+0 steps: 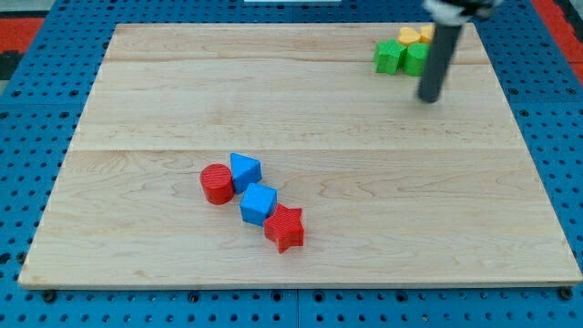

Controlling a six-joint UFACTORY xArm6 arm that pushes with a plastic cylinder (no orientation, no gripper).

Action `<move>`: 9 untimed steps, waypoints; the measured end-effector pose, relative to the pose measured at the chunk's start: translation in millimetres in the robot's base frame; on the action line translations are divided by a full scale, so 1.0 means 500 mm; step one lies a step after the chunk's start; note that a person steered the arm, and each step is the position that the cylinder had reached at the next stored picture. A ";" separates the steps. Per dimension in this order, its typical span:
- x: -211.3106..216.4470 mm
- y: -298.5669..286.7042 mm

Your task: Push the yellow heart to the top center

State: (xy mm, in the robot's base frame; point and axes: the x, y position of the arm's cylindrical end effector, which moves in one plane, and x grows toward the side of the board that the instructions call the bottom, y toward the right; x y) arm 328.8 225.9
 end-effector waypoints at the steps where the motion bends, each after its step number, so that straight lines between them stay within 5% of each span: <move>1: -0.163 0.126; 2: -0.275 0.042; 4: -0.211 -0.260; 6: -0.227 -0.375; 7: -0.035 -0.211; 8: 0.026 0.011; 9: -0.043 0.162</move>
State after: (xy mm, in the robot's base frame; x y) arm 307.4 307.0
